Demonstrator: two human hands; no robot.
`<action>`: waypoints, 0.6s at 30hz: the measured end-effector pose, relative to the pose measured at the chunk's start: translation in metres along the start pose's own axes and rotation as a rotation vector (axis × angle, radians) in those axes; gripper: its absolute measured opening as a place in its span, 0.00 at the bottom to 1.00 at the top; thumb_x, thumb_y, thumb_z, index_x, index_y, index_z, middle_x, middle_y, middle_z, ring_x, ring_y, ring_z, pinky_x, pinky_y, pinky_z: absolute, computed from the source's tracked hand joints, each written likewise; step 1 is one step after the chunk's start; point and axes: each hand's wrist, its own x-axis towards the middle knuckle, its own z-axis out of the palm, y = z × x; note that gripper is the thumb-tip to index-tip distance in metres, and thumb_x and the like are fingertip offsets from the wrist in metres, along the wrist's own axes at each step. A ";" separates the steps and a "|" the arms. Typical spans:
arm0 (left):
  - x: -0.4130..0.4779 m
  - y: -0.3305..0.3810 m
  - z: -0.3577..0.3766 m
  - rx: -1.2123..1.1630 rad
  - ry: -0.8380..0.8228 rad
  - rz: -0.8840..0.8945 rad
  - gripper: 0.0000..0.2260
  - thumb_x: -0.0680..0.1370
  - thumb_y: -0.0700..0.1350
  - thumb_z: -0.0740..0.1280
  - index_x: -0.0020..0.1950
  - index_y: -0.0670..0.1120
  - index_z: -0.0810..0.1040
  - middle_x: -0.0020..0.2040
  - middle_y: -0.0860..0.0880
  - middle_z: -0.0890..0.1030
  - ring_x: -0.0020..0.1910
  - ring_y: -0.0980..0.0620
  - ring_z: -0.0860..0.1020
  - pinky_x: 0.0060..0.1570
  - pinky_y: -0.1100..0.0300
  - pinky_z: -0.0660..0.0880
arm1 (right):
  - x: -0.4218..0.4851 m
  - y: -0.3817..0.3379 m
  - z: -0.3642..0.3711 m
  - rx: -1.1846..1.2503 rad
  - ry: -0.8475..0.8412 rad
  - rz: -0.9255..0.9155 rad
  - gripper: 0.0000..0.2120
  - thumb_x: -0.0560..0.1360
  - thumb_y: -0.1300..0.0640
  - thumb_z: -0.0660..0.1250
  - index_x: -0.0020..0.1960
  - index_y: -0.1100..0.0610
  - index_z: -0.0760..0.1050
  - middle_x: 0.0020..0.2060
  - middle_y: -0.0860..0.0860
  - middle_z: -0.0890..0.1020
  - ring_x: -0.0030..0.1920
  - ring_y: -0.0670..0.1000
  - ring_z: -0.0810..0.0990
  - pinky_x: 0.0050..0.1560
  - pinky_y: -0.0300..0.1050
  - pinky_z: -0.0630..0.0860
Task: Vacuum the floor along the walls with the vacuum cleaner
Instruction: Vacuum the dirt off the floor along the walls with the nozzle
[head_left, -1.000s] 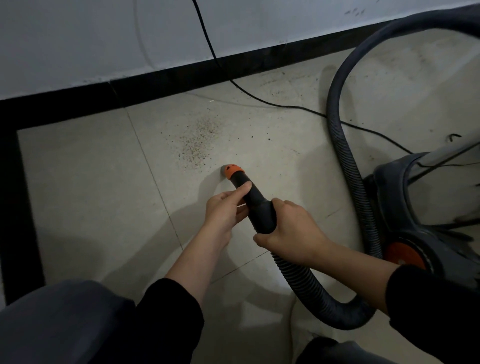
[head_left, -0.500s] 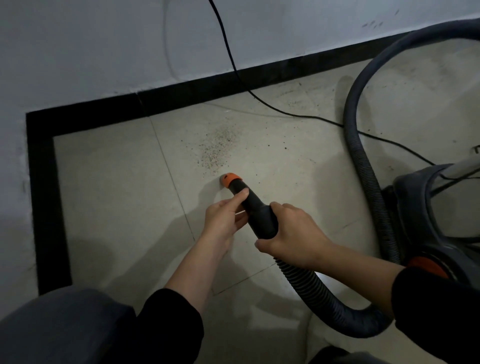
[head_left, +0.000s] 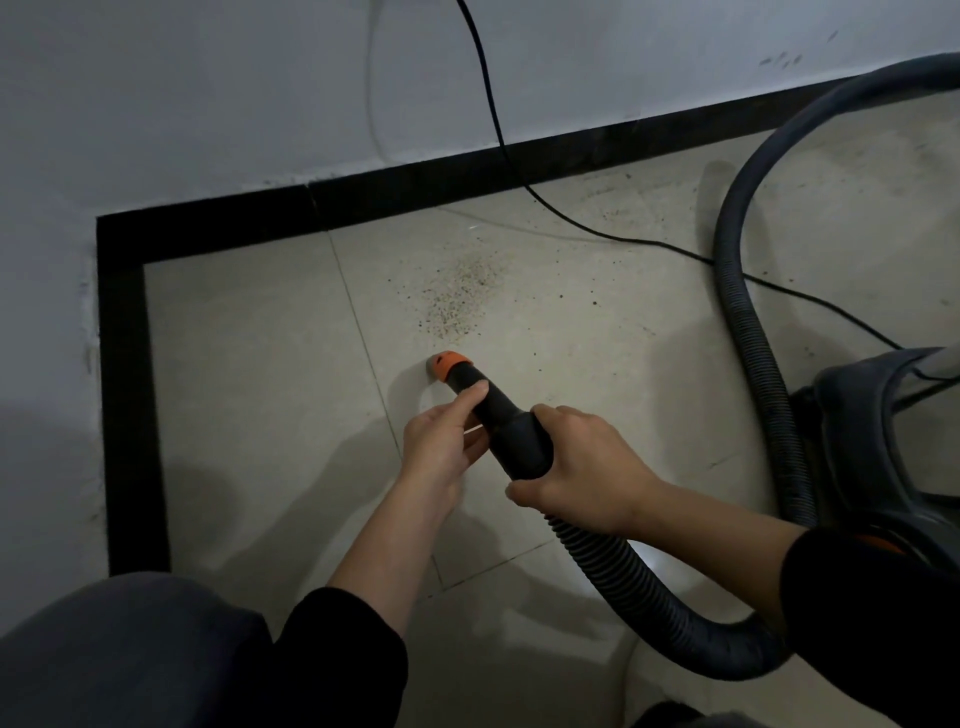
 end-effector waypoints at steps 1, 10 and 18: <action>0.000 0.001 -0.001 -0.004 0.006 0.001 0.08 0.75 0.45 0.73 0.47 0.42 0.77 0.46 0.43 0.84 0.41 0.52 0.84 0.35 0.65 0.80 | 0.000 -0.001 0.001 0.004 0.000 -0.005 0.18 0.66 0.47 0.74 0.46 0.51 0.67 0.40 0.47 0.73 0.37 0.46 0.72 0.32 0.37 0.64; 0.000 0.003 -0.009 0.002 0.023 -0.010 0.08 0.75 0.45 0.73 0.48 0.43 0.77 0.46 0.43 0.83 0.42 0.51 0.83 0.34 0.64 0.79 | -0.002 -0.008 0.009 -0.022 -0.012 -0.046 0.19 0.68 0.48 0.71 0.49 0.51 0.63 0.41 0.48 0.69 0.38 0.48 0.70 0.32 0.34 0.63; -0.006 -0.001 -0.023 0.018 0.043 -0.035 0.09 0.75 0.45 0.73 0.50 0.42 0.78 0.47 0.42 0.84 0.43 0.49 0.84 0.35 0.62 0.79 | -0.010 -0.010 0.013 -0.001 -0.036 -0.100 0.19 0.67 0.46 0.72 0.48 0.50 0.64 0.41 0.47 0.70 0.38 0.47 0.72 0.34 0.36 0.67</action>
